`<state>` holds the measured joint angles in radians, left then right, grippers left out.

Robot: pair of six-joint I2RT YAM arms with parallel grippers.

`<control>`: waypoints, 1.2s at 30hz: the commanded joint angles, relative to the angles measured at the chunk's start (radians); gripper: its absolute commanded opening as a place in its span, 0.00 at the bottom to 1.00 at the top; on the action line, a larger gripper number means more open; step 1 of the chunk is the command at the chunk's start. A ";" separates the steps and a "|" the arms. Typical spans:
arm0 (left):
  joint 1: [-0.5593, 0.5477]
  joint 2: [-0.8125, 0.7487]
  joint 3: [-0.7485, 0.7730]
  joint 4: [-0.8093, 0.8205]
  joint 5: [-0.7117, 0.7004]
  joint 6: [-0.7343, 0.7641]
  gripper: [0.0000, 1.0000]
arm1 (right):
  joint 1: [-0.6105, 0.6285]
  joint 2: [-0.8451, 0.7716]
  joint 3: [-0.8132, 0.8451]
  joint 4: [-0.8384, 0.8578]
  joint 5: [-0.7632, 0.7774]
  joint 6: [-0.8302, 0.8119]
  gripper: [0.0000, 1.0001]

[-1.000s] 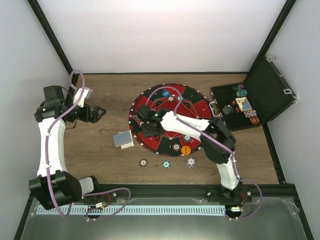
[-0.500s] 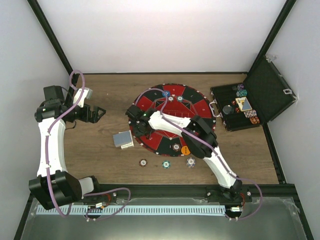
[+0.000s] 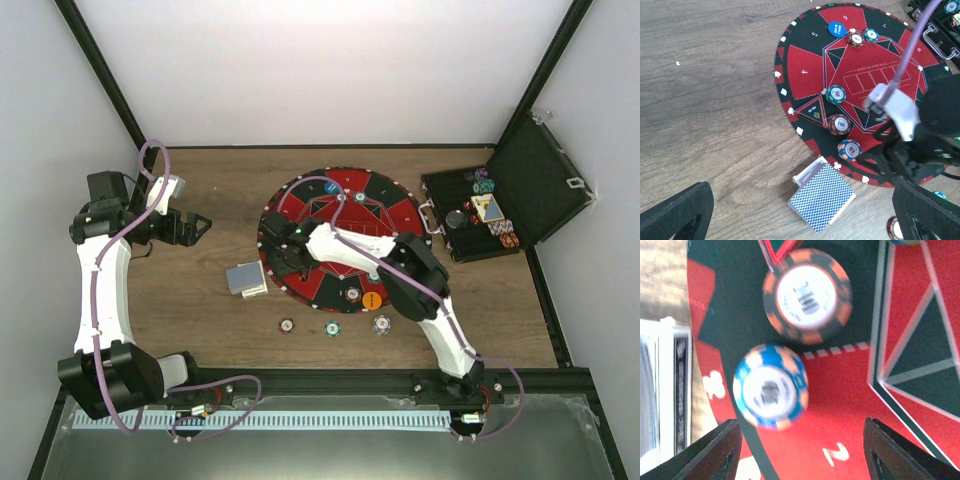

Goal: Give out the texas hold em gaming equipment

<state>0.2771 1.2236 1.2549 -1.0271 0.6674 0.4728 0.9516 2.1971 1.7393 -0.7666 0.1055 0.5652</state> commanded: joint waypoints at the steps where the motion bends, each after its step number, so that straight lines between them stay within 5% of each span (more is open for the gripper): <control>1: 0.005 -0.011 -0.001 0.002 0.017 0.009 1.00 | 0.005 -0.214 -0.122 -0.032 0.031 0.026 0.70; 11: 0.005 0.011 -0.007 0.028 0.035 0.000 1.00 | 0.004 -0.676 -0.641 -0.099 0.106 0.203 0.83; 19: 0.005 0.025 -0.018 0.046 0.049 -0.005 1.00 | 0.005 -0.945 -0.887 -0.173 0.087 0.350 0.83; 36: 0.005 0.027 -0.005 0.042 0.044 -0.008 1.00 | 0.005 -0.909 -0.978 -0.118 0.039 0.371 0.76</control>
<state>0.2771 1.2453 1.2415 -0.9886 0.6903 0.4675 0.9516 1.2724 0.7734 -0.9127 0.1558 0.9150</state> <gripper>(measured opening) 0.999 0.772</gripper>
